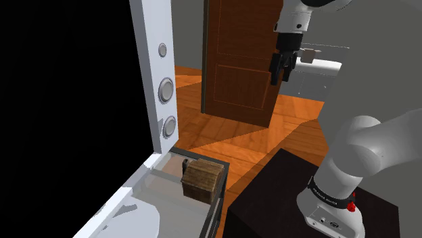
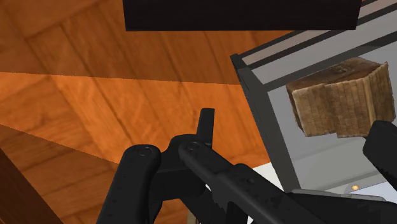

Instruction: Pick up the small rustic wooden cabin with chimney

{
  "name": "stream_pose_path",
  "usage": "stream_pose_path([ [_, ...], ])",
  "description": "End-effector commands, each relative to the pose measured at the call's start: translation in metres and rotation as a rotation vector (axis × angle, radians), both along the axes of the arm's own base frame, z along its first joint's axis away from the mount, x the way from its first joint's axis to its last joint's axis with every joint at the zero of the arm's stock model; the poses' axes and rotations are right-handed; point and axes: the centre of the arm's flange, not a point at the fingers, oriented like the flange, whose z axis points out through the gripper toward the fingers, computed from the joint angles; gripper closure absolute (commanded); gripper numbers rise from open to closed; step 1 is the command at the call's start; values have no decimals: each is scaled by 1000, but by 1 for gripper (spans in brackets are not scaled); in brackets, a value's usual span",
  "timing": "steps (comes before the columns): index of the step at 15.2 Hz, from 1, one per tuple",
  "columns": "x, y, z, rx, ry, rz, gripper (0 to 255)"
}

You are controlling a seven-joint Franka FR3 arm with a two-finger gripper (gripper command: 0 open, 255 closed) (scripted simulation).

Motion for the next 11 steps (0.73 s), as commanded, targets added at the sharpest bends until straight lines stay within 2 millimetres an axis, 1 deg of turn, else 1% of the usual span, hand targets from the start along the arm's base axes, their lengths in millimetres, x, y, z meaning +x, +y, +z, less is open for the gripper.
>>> stream_pose_path([
  [1, 0, 0, 0, 0, 0, 0, 0],
  [11, 49, 100, -77, -37, -5, -31, 0],
])
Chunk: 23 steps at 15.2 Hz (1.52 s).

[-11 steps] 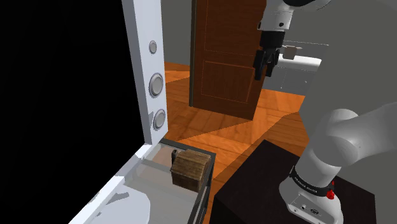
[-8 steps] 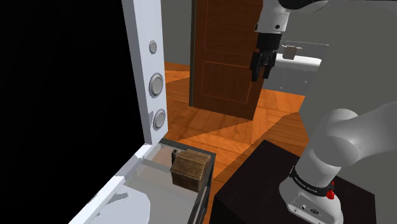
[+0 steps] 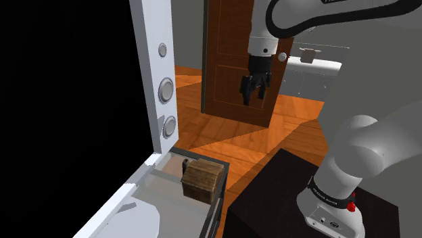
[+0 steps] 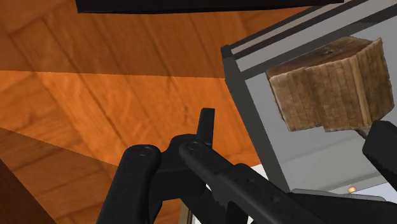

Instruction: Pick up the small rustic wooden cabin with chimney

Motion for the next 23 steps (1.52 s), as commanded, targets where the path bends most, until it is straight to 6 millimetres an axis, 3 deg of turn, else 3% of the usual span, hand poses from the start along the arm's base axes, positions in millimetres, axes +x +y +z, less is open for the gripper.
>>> stream_pose_path([
  [1, 10, 22, -19, -7, -2, -7, 0],
  [23, 129, 225, -200, -88, -12, -75, 0],
])
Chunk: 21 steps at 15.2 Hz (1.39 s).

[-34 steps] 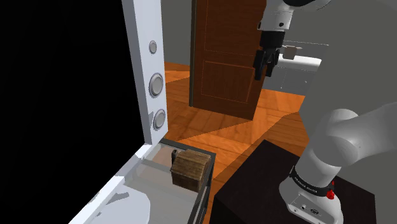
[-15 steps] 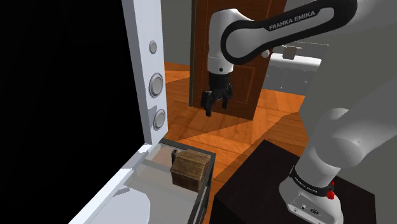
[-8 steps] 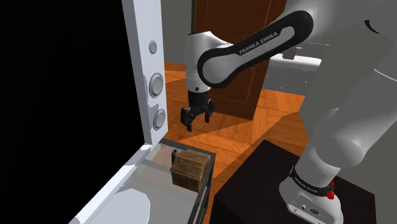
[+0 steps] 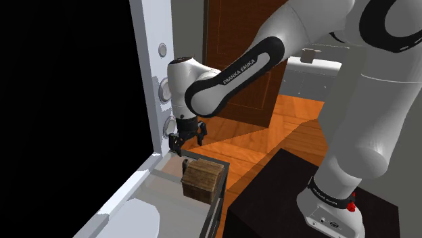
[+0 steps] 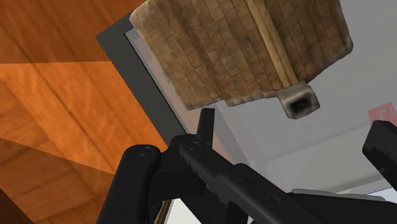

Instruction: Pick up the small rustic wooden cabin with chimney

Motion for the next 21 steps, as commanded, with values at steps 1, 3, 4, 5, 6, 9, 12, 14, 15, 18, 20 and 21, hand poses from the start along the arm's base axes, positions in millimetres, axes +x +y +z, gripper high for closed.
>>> stream_pose_path([
  [1, 10, 17, -15, -6, -2, -7, 0],
  [3, 10, 17, -25, -6, -2, -7, 0],
  [4, 10, 17, -31, -6, -2, -7, 0],
  [5, 10, 17, -36, -6, -2, -7, 0],
  [6, 10, 17, -41, -6, -2, -7, 0],
  [9, 10, 17, -55, -6, -2, -7, 0],
  [12, 10, 16, -55, -6, -2, -7, 255],
  [14, 10, 16, -55, -6, -2, -7, 255],
  [15, 10, 16, -55, -6, -2, -7, 255],
  [18, 10, 16, -55, -6, -2, -7, 255],
  [20, 10, 17, -55, -6, -2, -7, 255],
  [21, 10, 17, -49, -6, -2, -7, 255],
])
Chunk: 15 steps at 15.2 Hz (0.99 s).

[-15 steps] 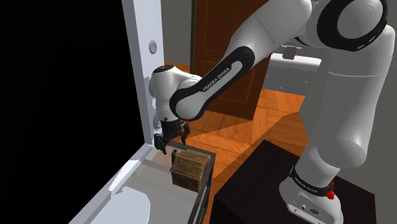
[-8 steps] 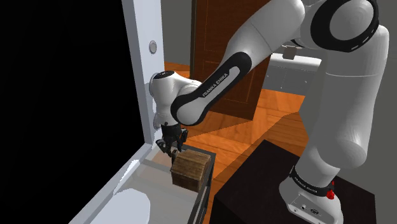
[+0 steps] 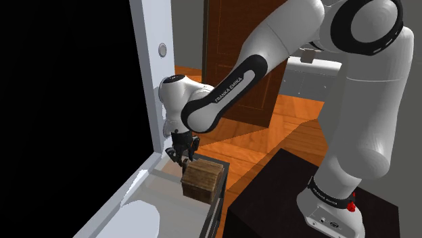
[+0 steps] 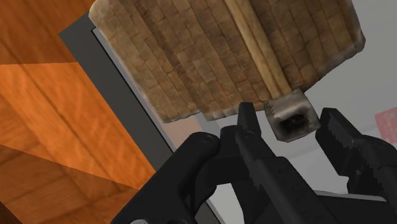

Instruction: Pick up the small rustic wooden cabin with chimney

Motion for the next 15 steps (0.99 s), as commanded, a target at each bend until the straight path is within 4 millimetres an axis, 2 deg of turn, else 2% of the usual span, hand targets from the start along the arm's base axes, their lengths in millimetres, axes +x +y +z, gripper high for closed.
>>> stream_pose_path([
  [1, 0, -1, 8, 0, 0, 0, 255],
  [14, 0, -1, 77, 0, 0, 0, 255],
  [15, 0, -1, 77, 0, 0, 0, 255],
])
